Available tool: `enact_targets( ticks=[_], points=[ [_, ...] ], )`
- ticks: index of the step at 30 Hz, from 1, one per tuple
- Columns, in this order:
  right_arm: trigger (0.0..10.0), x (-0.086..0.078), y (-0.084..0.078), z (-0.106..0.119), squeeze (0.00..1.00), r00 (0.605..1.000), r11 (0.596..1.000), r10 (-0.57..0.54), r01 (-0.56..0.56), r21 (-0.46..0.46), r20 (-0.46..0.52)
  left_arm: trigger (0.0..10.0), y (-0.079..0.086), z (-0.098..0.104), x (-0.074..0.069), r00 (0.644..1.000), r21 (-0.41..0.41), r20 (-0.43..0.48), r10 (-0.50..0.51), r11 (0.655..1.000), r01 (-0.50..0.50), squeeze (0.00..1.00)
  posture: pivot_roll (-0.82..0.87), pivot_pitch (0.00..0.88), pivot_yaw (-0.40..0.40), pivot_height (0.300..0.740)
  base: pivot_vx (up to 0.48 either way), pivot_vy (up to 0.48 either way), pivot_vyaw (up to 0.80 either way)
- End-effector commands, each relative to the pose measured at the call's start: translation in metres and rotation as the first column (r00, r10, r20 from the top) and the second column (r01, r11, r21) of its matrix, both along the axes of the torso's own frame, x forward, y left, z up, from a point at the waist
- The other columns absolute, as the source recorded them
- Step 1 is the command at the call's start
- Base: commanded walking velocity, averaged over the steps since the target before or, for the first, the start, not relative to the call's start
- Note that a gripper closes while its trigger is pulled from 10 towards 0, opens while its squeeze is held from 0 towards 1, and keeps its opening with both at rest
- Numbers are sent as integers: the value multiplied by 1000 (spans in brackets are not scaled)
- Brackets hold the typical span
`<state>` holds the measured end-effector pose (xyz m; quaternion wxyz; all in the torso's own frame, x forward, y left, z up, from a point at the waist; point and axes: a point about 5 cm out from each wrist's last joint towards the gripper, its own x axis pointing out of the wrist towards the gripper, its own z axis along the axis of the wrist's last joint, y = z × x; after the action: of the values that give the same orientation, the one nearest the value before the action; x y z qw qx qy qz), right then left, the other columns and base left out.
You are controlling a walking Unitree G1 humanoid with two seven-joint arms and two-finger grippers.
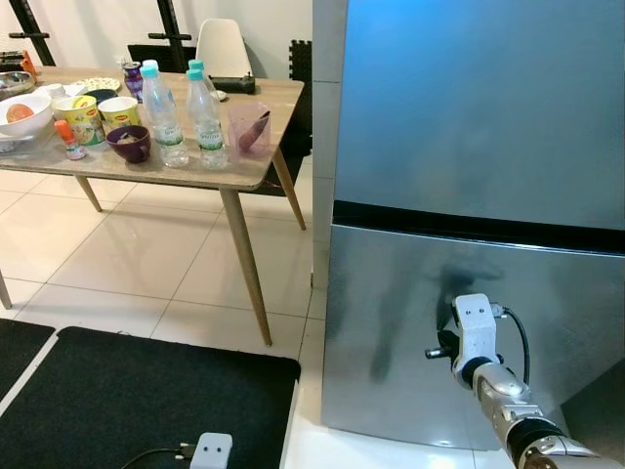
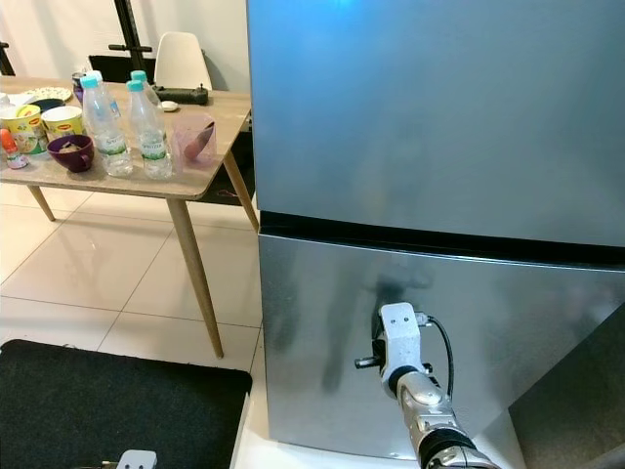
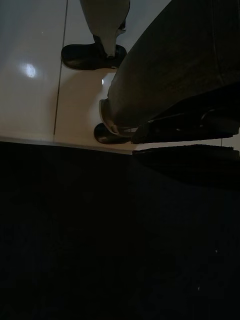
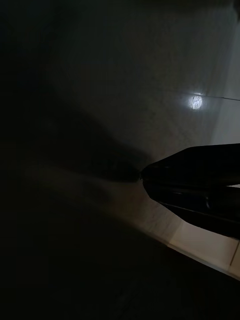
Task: Restocking fridge
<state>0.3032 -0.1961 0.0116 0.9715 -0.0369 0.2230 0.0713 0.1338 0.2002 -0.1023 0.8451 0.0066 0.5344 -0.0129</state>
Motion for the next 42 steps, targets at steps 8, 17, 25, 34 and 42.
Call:
enact_targets(
  ticks=[8, 17, 25, 34, 42],
  points=[
    [10000, -69, -2, -62, 0, 948, 995, 32, -59, -75, -318, 10000, -4, -3, -7, 1000, -11, -21, 13, 1000, -13, 0, -15, 26, -39, 740, 0, 0, 0],
    [10000, -140, -18, -99, 0, 841, 992, -9, -59, -108, -541, 10000, -5, -3, -8, 1000, -15, -22, 7, 1000, -7, 0, -11, 18, -36, 740, 0, 0, 250],
    [10000, -168, -29, -108, 0, 790, 990, -41, -50, -131, -611, 10000, -2, -2, -6, 1000, -6, -20, -1, 1000, 1, 0, -17, 11, -30, 740, 0, 0, 744],
    [10000, -170, -25, -109, 0, 784, 991, -29, -61, -122, -620, 10000, -2, -2, -6, 1000, -1, -23, -13, 1000, 13, 0, -18, 15, -29, 740, 0, 0, 739],
    [10000, -170, -22, -110, 0, 783, 990, -17, -72, -118, -622, 10000, -2, -3, -7, 999, 2, -29, -16, 1000, 16, 0, -17, 18, -26, 740, 0, 0, 730]
  ],
)
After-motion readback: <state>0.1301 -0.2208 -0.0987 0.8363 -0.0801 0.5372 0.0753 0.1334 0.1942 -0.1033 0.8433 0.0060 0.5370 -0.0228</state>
